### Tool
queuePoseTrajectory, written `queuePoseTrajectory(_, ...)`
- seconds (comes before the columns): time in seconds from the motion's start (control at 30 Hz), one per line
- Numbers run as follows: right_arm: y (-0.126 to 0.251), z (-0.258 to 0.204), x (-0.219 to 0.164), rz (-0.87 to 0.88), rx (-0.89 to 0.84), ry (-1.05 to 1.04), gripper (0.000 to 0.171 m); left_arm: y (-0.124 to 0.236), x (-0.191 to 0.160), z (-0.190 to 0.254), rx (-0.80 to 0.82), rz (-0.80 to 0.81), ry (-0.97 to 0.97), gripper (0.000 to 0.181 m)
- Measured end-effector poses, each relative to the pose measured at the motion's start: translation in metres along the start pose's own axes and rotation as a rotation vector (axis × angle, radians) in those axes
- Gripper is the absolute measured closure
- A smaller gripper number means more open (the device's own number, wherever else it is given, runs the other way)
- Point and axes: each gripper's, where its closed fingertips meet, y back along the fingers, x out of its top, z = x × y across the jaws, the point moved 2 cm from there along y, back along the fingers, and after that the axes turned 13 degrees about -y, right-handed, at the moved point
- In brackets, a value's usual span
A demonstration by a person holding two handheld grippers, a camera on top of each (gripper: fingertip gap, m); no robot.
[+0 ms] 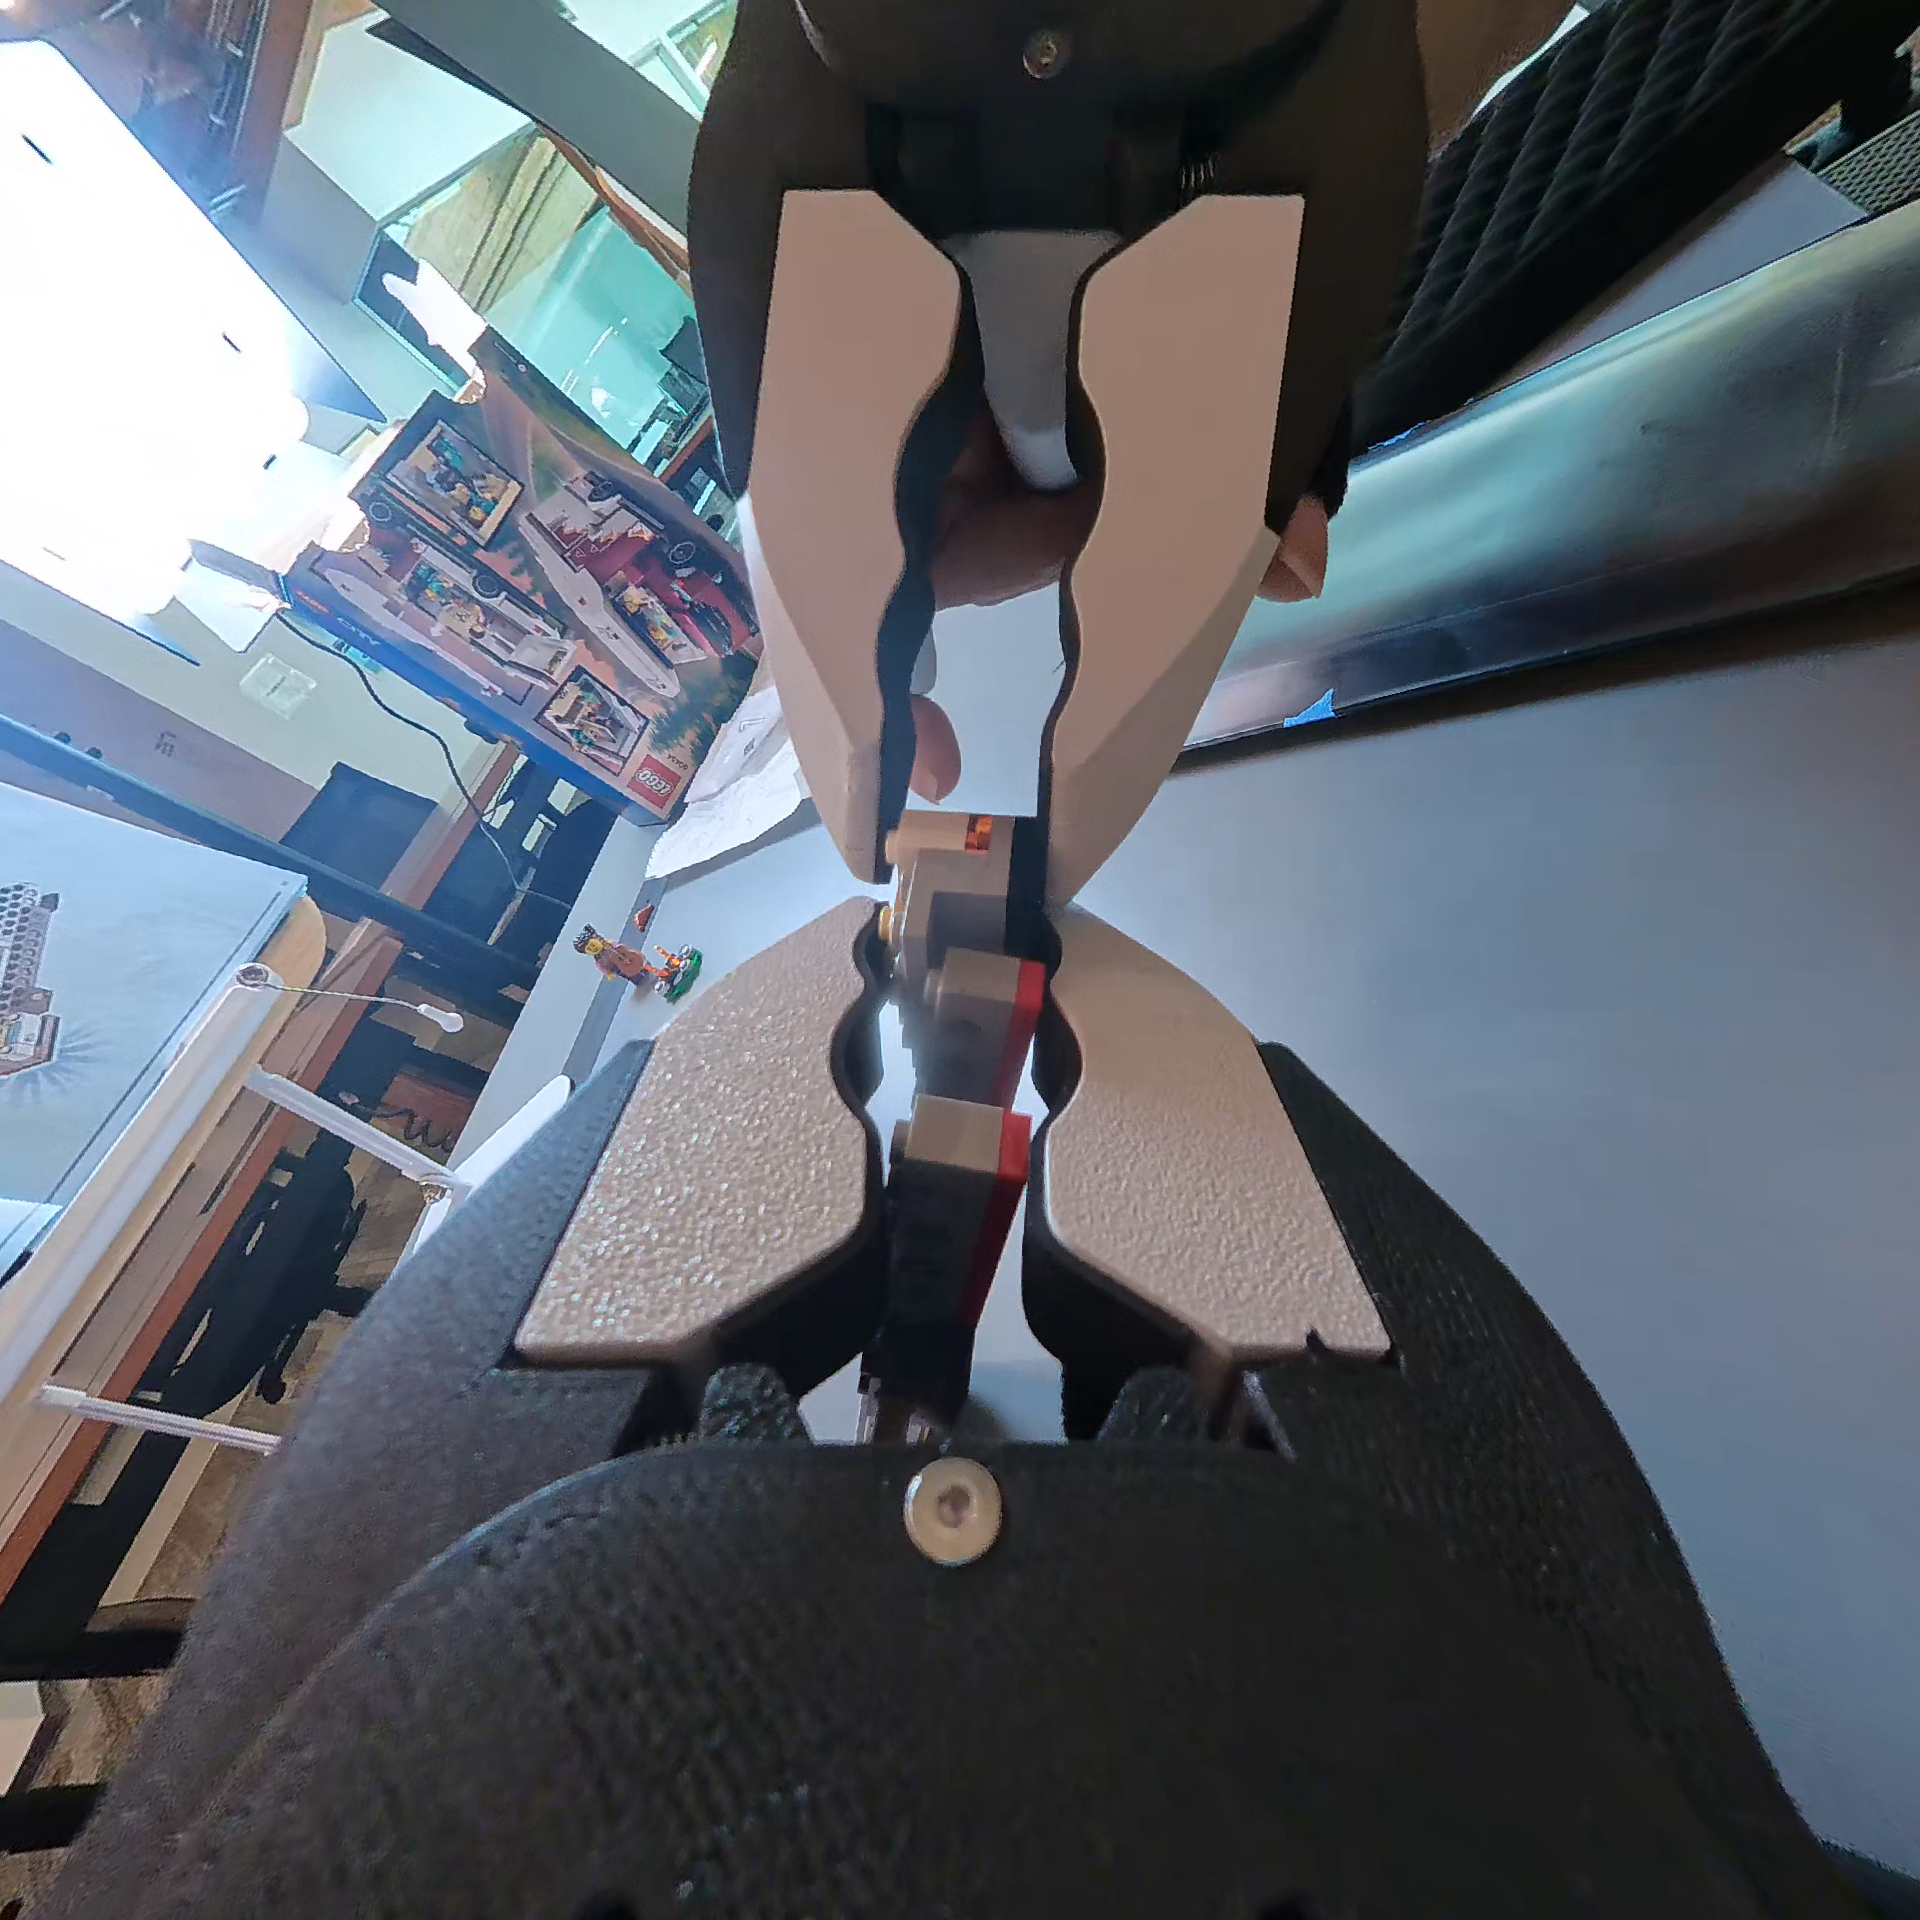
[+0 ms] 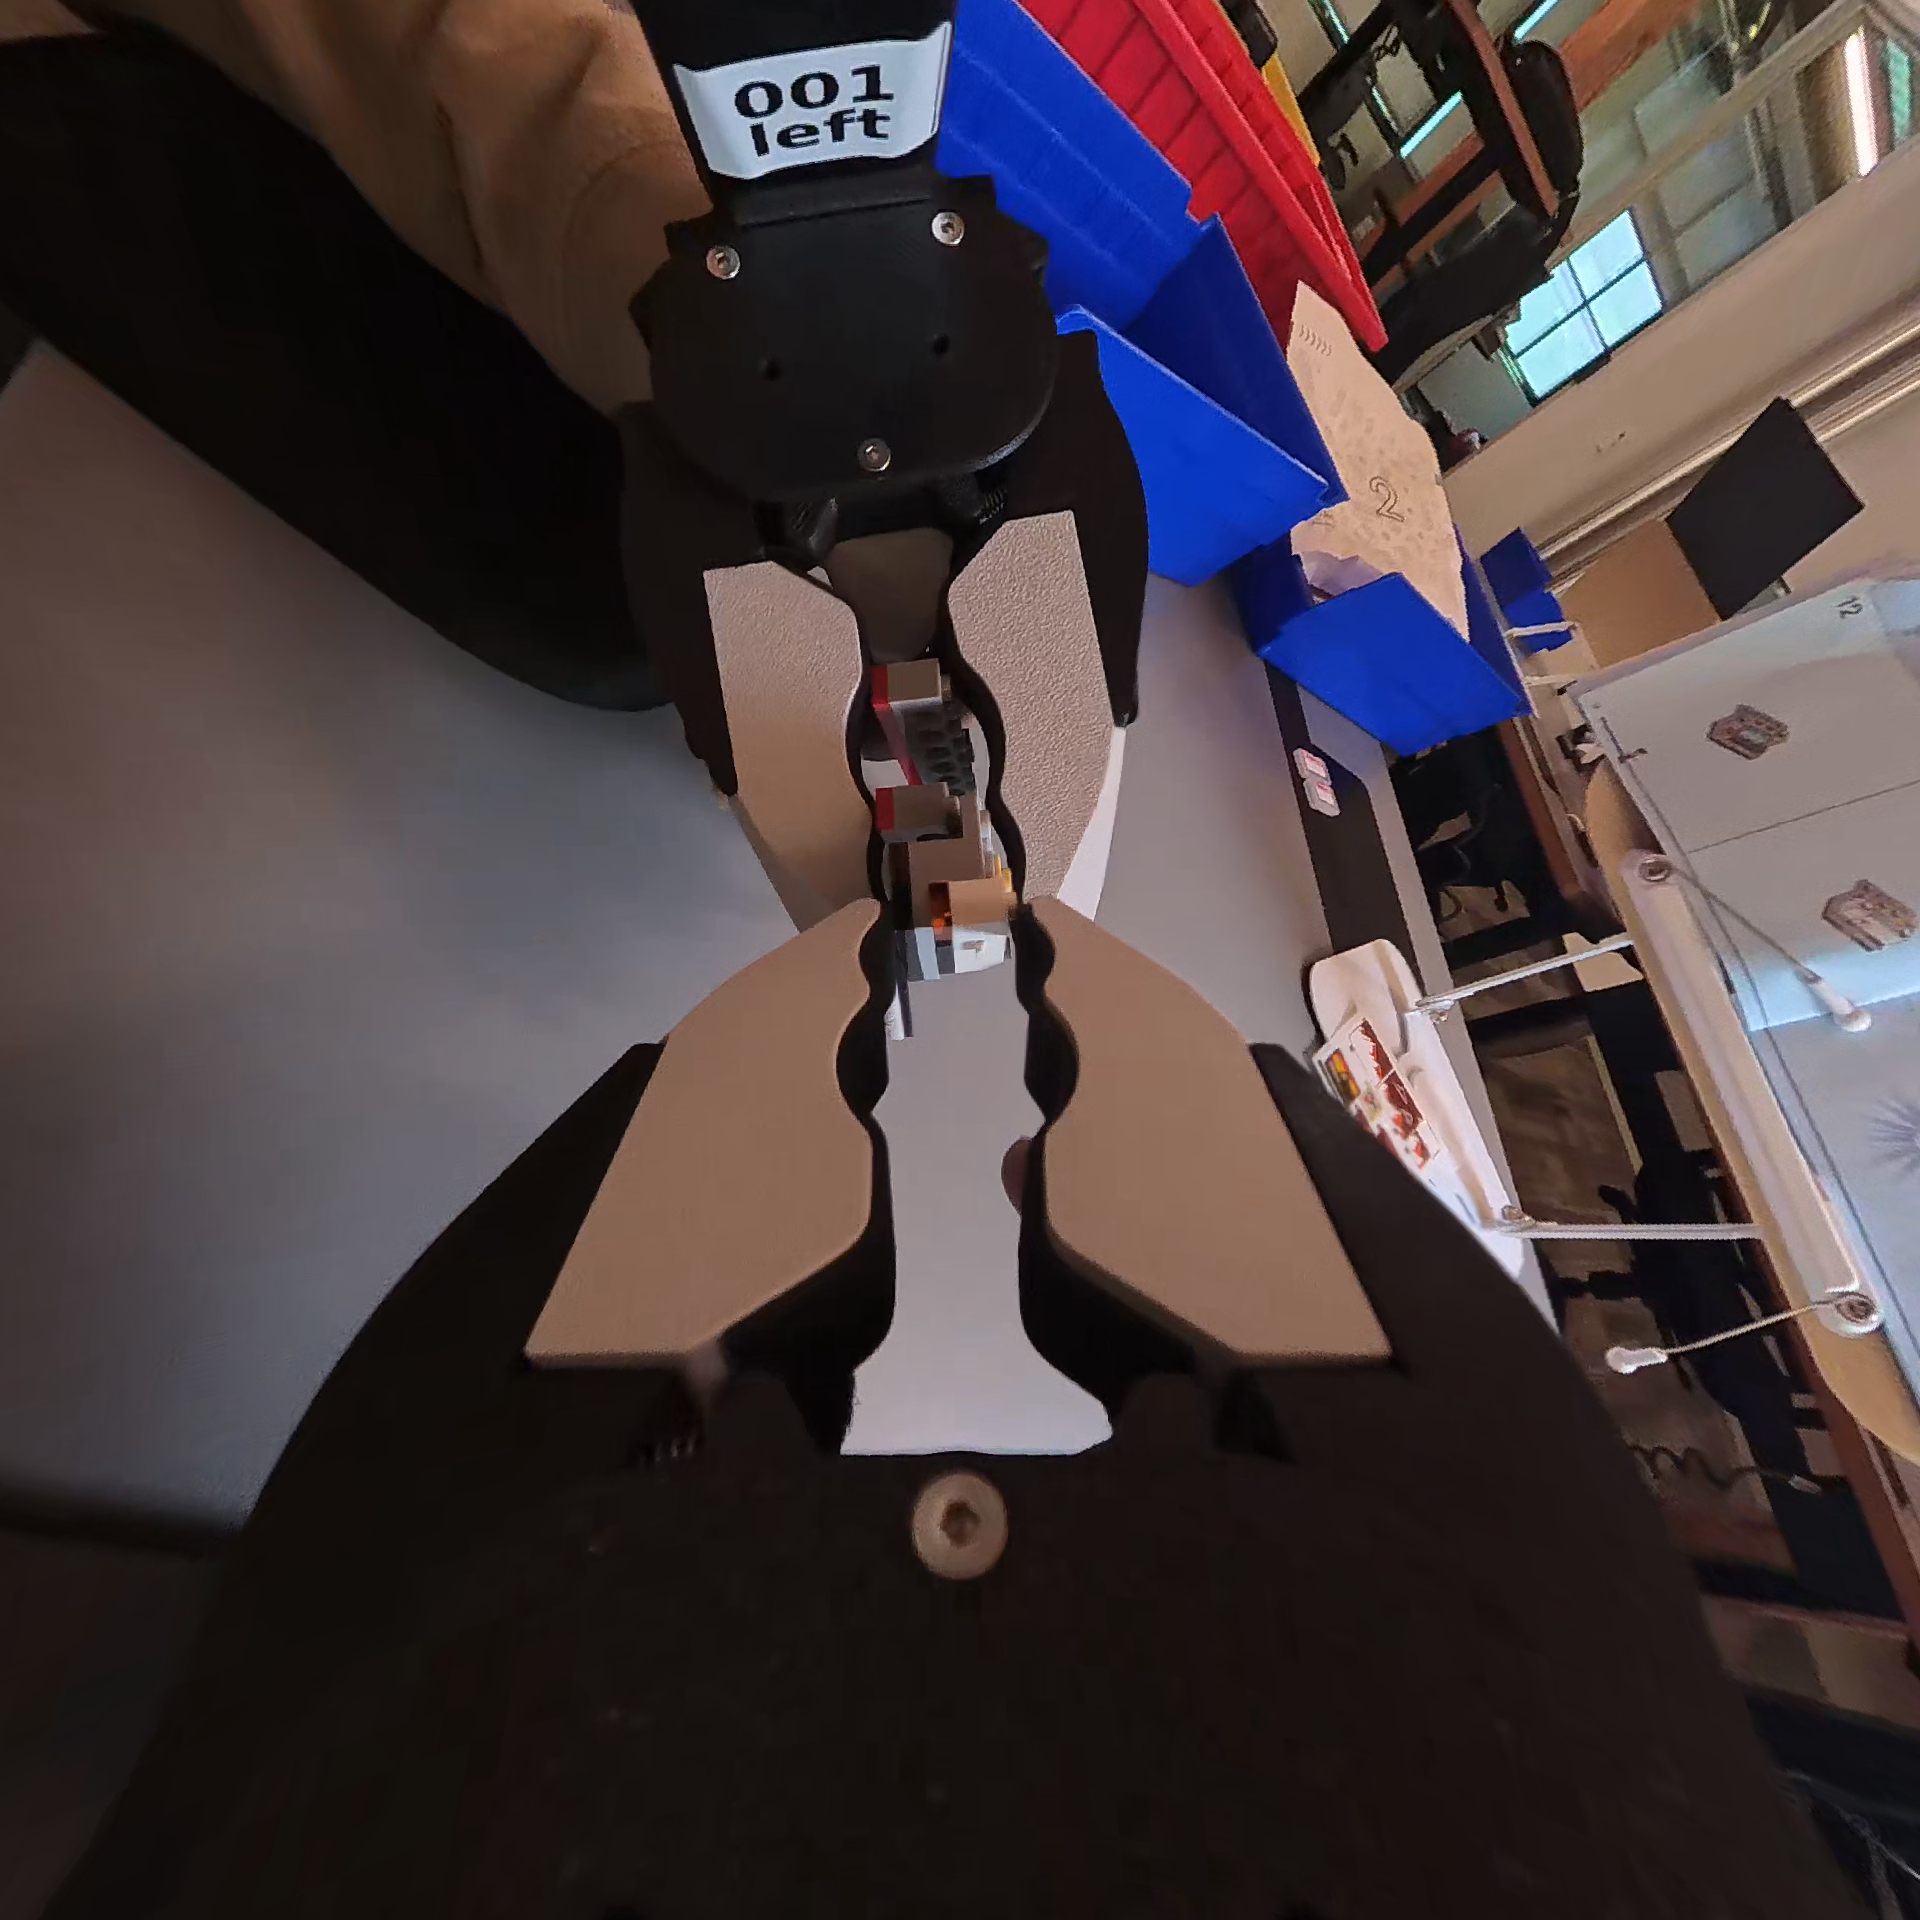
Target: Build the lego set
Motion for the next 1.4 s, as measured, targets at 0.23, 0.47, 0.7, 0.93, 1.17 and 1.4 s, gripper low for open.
queuePoseTrajectory(0.23, 0.000, -0.001, 0.000, 0.069, 0.000, -0.003, 0.150, 0.001, 0.000, 0.000, -0.001, 0.017, 0.007, 0.155)
queuePoseTrajectory(0.47, -0.006, -0.003, -0.003, 0.103, 0.006, -0.027, 0.150, 0.001, -0.002, 0.004, -0.058, 0.028, 0.061, 0.140)
queuePoseTrajectory(0.7, -0.006, -0.001, -0.004, 0.104, -0.009, 0.003, 0.150, 0.001, -0.002, 0.003, -0.061, 0.035, 0.085, 0.137)
queuePoseTrajectory(0.93, -0.004, -0.001, -0.006, 0.088, -0.002, -0.009, 0.150, 0.001, -0.002, 0.003, -0.061, 0.040, 0.093, 0.136)
queuePoseTrajectory(1.17, 0.001, 0.005, -0.024, 0.062, -0.001, -0.039, 0.150, 0.000, -0.003, 0.005, -0.069, 0.026, 0.078, 0.139)
queuePoseTrajectory(1.4, -0.005, -0.001, -0.041, 0.051, 0.012, -0.088, 0.150, -0.001, -0.005, 0.007, -0.068, 0.007, 0.040, 0.148)
